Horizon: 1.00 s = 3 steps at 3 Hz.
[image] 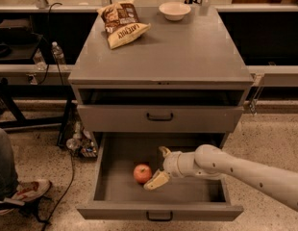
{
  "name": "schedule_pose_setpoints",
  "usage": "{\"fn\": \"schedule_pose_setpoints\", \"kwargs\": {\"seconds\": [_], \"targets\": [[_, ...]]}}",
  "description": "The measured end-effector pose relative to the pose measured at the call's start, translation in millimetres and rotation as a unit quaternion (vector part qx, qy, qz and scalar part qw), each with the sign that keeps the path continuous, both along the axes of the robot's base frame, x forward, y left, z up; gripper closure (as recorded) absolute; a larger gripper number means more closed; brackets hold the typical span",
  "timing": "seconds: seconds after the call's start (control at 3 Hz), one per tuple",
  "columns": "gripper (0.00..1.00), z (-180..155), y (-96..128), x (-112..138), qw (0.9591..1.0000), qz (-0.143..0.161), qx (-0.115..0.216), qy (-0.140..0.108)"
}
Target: Pick apple from middle drawer and place on counter
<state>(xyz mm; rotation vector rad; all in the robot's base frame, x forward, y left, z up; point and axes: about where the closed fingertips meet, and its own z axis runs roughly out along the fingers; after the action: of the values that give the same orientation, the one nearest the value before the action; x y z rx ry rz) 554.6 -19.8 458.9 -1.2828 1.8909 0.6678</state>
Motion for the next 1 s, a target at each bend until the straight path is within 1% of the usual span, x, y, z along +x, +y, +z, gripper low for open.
{"fn": "schedule_pose_setpoints", "kwargs": {"seconds": [0.33,0.67,1.0], "targets": [[0.00,-9.0,15.9,-1.0,0.9997,0.017,0.001,-0.015],[0.00,-18.9,29.8,-1.2,0.9993,0.029,-0.001,-0.024],[0.00,-37.8,44.6,0.5,0.9988,0.036,-0.015,-0.029]]}}
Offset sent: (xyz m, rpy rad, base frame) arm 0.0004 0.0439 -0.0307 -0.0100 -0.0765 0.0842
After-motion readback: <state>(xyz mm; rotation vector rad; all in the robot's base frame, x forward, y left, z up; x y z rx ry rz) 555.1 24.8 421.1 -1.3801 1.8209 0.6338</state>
